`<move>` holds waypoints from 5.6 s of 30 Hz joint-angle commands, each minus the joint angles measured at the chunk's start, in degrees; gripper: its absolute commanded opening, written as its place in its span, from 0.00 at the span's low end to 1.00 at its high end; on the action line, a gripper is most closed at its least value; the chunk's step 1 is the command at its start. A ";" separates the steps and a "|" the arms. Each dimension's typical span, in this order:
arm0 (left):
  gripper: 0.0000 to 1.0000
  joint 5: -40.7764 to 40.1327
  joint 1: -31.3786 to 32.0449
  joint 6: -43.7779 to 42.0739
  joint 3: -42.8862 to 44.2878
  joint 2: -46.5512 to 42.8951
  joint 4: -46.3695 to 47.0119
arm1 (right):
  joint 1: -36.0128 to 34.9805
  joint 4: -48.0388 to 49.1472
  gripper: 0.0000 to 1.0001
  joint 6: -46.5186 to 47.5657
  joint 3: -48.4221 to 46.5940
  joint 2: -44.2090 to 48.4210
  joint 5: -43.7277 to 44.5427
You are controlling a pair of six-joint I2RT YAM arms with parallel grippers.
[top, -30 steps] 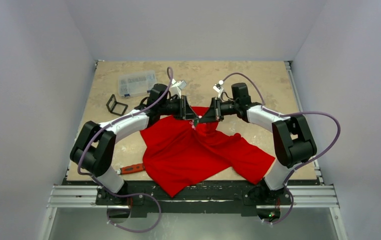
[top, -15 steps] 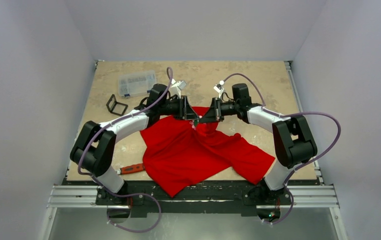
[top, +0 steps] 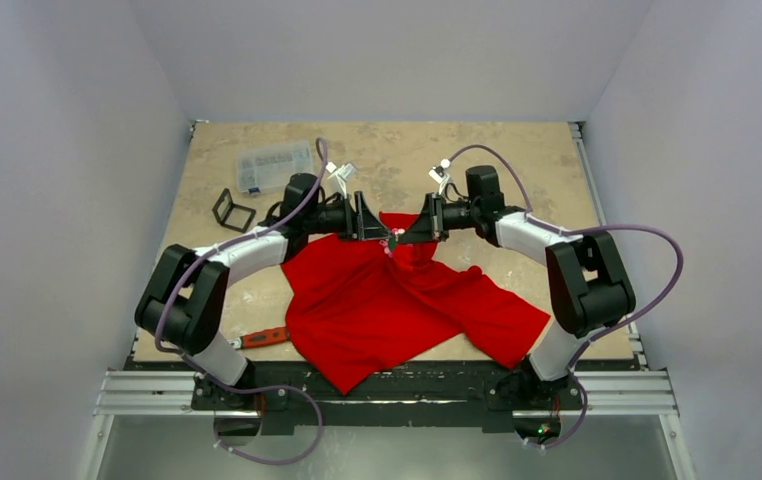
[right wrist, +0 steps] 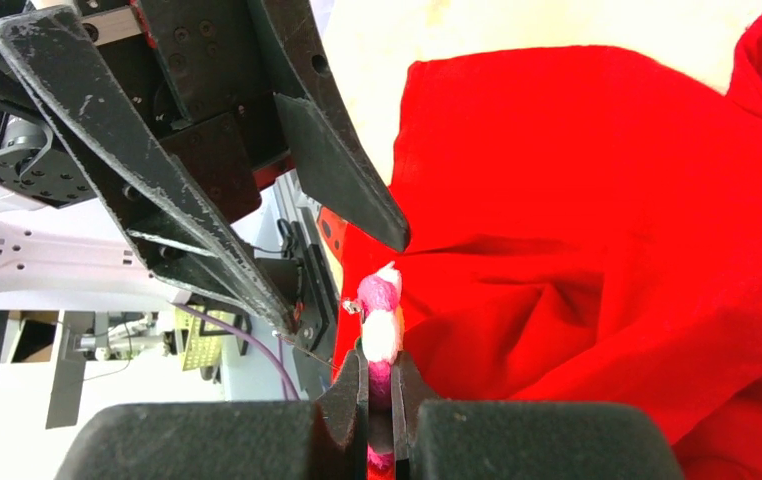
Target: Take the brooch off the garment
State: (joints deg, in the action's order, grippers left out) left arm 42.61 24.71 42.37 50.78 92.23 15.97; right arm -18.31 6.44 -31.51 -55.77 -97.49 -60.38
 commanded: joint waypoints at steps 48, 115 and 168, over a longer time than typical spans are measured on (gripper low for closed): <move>0.00 -0.29 7.82 -6.49 1.07 -1.20 5.32 | -0.45 -0.27 0.00 25.28 0.34 4.59 17.95; 1.00 -9.75 11.75 -23.70 -9.16 -25.22 4.94 | 3.99 1.38 0.00 -4.47 9.48 24.04 -6.22; 0.51 -11.88 17.19 -7.83 -4.80 -14.90 14.07 | 2.23 -13.12 0.00 11.12 7.94 33.13 2.45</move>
State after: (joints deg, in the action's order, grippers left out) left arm 29.89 41.76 34.13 44.80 77.91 26.96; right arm -15.75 -6.63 -21.56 -46.70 -65.39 -58.24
